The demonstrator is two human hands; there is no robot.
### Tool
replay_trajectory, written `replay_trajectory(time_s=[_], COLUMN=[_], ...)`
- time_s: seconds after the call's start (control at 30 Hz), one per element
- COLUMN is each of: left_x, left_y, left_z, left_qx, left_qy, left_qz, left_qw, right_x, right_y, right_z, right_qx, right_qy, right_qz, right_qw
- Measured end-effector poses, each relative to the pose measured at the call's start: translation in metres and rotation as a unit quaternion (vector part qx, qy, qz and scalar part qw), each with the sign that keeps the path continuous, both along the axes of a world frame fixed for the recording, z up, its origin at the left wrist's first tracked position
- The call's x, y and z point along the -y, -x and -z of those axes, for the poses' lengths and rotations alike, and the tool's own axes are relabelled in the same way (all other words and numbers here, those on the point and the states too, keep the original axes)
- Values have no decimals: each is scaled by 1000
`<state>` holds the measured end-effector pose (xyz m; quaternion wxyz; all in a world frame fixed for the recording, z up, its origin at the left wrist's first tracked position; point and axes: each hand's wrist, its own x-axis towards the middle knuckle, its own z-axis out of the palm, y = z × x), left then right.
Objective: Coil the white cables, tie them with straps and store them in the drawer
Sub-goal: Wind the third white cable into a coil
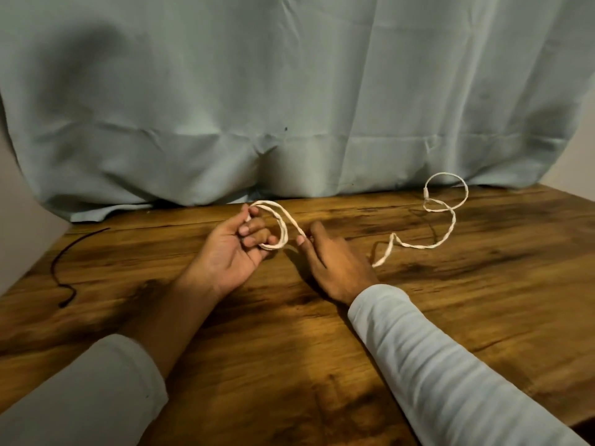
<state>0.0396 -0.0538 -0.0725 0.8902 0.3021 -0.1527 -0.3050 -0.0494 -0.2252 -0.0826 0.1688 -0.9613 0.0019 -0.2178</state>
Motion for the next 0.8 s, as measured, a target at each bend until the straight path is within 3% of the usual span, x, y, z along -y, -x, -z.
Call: replay_trajectory(time_s=[0.17, 0.3, 0.53, 0.8], left_x=[-15, -12, 2, -1], left_y=[-18, -17, -9, -8], left_z=[2, 2, 8, 3], left_qx=[-70, -23, 124, 62], left_qy=[14, -23, -136, -92], left_qz=[-112, -139, -138, -136], left_qw=[991, 990, 973, 984], right_x=[-11, -26, -24, -26], right_y=[4, 0, -2, -2], right_z=[-3, -2, -2, 1], right_qx=[-10, 43, 59, 42], right_qy=[163, 251, 242, 201], right_qz=[-23, -96, -150, -171], right_qw=[986, 962, 957, 963])
